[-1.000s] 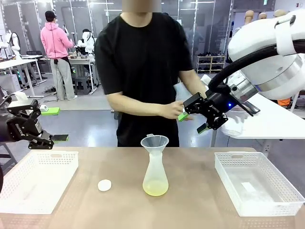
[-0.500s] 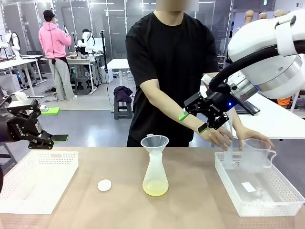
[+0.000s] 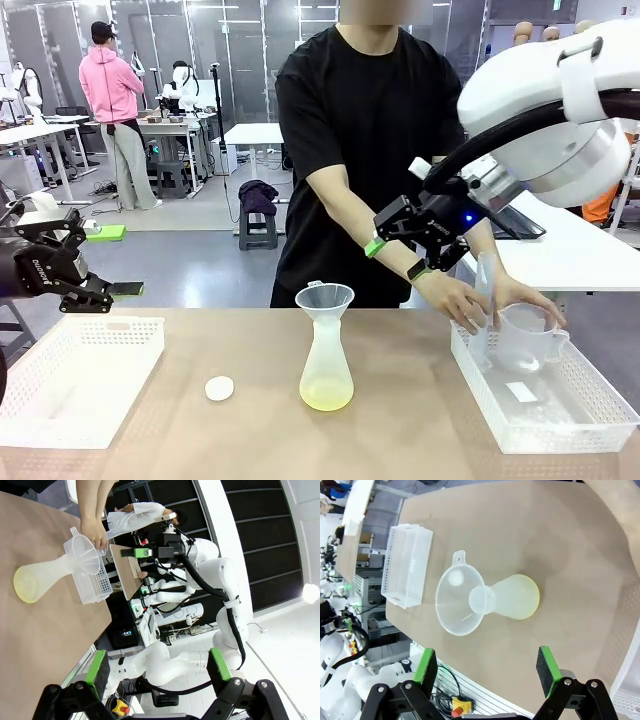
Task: Prepare the solutions needed for the experiment.
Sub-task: Once the solution is in the Big flask , pick up the Plastic Funnel and place it back into the right Organizing basket.
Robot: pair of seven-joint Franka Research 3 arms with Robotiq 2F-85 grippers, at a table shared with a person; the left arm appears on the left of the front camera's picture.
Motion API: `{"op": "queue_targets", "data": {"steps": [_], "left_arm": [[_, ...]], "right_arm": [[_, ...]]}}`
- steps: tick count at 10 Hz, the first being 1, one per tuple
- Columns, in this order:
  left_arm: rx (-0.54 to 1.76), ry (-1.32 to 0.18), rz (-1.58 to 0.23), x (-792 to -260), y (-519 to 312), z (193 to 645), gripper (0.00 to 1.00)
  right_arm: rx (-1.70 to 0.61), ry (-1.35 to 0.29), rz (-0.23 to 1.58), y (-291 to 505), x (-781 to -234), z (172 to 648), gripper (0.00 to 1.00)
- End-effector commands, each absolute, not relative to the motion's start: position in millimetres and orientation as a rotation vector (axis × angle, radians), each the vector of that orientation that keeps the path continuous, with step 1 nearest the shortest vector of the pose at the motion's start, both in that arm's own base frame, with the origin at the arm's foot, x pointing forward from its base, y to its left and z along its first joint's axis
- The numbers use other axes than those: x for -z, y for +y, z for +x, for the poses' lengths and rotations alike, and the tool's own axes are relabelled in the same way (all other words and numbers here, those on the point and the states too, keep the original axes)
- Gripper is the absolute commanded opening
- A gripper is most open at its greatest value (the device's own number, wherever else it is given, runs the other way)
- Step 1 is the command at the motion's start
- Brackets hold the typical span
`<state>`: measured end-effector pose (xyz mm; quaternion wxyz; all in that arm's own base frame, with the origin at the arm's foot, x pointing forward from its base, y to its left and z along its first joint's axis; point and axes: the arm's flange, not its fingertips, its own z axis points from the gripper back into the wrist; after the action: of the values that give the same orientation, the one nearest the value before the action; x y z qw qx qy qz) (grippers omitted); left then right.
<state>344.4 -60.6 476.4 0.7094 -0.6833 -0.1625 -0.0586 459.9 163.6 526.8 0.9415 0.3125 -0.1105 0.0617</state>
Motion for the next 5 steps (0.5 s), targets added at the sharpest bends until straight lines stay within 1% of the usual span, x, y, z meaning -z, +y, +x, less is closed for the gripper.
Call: {"op": "queue_targets", "data": {"steps": [1,5], "left_arm": [[0.138,-0.357,-1.529,-477.6,-60.5,343.3,1.0],[0.138,-0.357,-1.529,-477.6,-60.5,343.3,1.0]], "right_arm": [[-0.103,-0.186,0.567,184.6,-528.1,476.4,1.0],[-0.128,-0.13,0.511,211.1,-518.4,491.2,1.0]]}}
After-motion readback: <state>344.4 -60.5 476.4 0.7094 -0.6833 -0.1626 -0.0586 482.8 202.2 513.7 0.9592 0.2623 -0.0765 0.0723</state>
